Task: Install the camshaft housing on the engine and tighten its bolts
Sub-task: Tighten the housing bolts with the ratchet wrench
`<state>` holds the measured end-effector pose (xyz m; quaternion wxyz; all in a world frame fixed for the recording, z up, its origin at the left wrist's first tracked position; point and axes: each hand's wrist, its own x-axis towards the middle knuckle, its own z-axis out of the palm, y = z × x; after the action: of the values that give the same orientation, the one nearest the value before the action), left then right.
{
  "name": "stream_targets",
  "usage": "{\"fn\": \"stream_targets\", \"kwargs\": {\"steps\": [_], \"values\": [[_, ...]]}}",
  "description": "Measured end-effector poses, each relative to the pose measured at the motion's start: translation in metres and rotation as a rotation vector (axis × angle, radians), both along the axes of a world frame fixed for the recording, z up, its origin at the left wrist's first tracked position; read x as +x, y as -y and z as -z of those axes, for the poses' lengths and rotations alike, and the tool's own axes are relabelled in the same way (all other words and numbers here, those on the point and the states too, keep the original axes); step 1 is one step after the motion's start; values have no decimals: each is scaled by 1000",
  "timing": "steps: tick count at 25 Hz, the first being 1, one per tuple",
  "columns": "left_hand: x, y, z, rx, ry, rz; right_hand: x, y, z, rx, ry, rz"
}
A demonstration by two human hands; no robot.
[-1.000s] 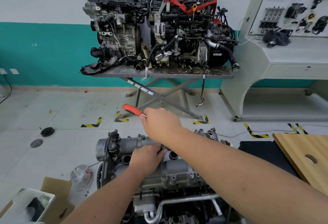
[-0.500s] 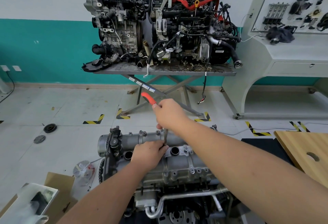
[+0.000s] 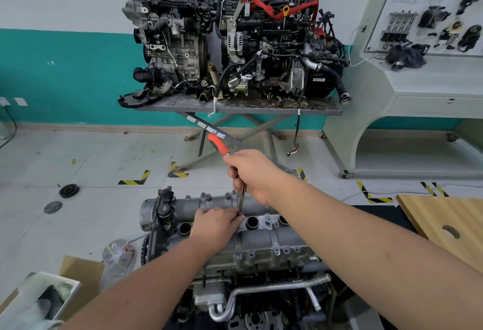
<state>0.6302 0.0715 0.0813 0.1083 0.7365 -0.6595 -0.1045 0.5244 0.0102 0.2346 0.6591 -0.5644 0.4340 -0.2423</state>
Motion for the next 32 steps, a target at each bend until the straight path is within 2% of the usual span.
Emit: {"fn": "stream_targets", "kwargs": {"steps": [3, 13, 32], "values": [[-5, 2, -11, 2, -32, 40, -6, 4, -9, -1, 16, 23], [-49, 54, -48, 188, -192, 241, -44, 31, -27, -9, -3, 133], [-47, 60, -37, 233, -22, 263, -52, 47, 0, 63, 69, 151]]}}
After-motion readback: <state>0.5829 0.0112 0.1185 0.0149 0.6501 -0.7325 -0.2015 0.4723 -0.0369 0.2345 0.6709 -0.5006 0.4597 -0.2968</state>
